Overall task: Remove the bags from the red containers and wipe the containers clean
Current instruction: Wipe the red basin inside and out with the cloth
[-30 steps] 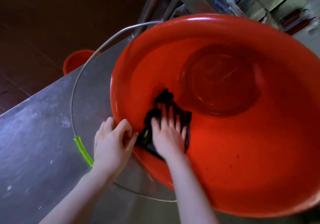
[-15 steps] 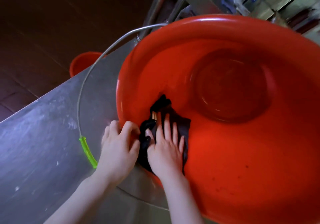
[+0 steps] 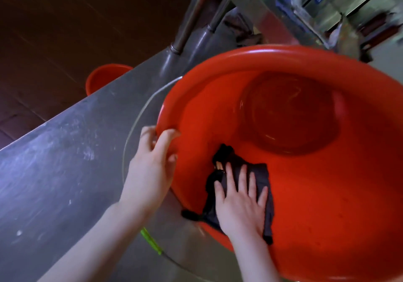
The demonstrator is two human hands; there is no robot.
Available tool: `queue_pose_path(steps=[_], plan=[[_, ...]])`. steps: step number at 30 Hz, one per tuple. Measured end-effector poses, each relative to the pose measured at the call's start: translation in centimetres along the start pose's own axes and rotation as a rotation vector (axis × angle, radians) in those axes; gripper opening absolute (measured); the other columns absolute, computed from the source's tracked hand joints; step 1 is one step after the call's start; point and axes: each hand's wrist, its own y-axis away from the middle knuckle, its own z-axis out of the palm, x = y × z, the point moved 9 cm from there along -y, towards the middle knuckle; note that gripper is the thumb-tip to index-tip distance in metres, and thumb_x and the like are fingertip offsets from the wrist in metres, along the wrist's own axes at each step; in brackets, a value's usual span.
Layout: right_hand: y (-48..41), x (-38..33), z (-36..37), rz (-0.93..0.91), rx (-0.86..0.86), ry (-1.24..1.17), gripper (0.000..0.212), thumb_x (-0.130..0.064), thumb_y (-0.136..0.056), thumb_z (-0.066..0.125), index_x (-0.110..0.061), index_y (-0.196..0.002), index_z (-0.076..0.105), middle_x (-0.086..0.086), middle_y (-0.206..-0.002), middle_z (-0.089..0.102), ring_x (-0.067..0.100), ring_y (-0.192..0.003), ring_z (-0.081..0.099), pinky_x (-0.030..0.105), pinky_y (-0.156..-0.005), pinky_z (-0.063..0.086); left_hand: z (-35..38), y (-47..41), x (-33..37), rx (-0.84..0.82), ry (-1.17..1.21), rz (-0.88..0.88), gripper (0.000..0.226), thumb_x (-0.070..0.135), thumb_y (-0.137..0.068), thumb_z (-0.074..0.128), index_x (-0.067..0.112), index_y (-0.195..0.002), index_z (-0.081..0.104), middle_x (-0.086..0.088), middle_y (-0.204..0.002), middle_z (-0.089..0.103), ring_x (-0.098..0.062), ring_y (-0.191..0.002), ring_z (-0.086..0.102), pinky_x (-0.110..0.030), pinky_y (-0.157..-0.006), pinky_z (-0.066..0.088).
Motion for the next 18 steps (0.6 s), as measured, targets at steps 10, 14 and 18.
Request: queue_pose_path(steps=[10, 14, 18], plan=[[-5.5, -5.2, -0.6, 0.007, 0.119, -0.332, 0.062, -0.056, -0.099, 0.020, -0.039, -0.152, -0.005, -0.010, -0.163, -0.006, 0.019, -0.150, -0.001, 0.054, -0.119, 0.003, 1.5, -0.8, -1.6, -0.044, -0.133, 0.018, 0.049, 0.011, -0.073, 0.075, 0.025, -0.112, 0.048, -0.007, -0.108, 0.047, -0.036, -0.093, 0.054, -0.045, -0.078, 0.045], [-13.4, -2.5, -1.9, 0.286, 0.034, -0.644, 0.056, -0.051, -0.102, 0.020, -0.040, -0.153, 0.000, -0.009, -0.163, -0.001, 0.020, -0.150, 0.001, 0.052, -0.118, -0.001, 2.0, -0.9, -2.1, -0.064, -0.167, 0.028, 0.048, 0.018, -0.075, 0.073, 0.030, -0.111, 0.044, -0.002, -0.107, 0.045, -0.031, -0.099, 0.049, -0.042, -0.078, 0.038], [-12.2, -2.5, -1.8, 0.255, 0.036, -0.530, 0.057, -0.051, -0.101, 0.019, -0.037, -0.154, 0.000, -0.008, -0.164, -0.001, 0.022, -0.150, 0.000, 0.054, -0.118, -0.002, 2.2, -0.3, -3.1, -0.067, -0.126, 0.006, 0.046, 0.022, -0.077, 0.074, 0.033, -0.110, 0.045, 0.005, -0.105, 0.044, -0.025, -0.098, 0.049, -0.037, -0.077, 0.032]])
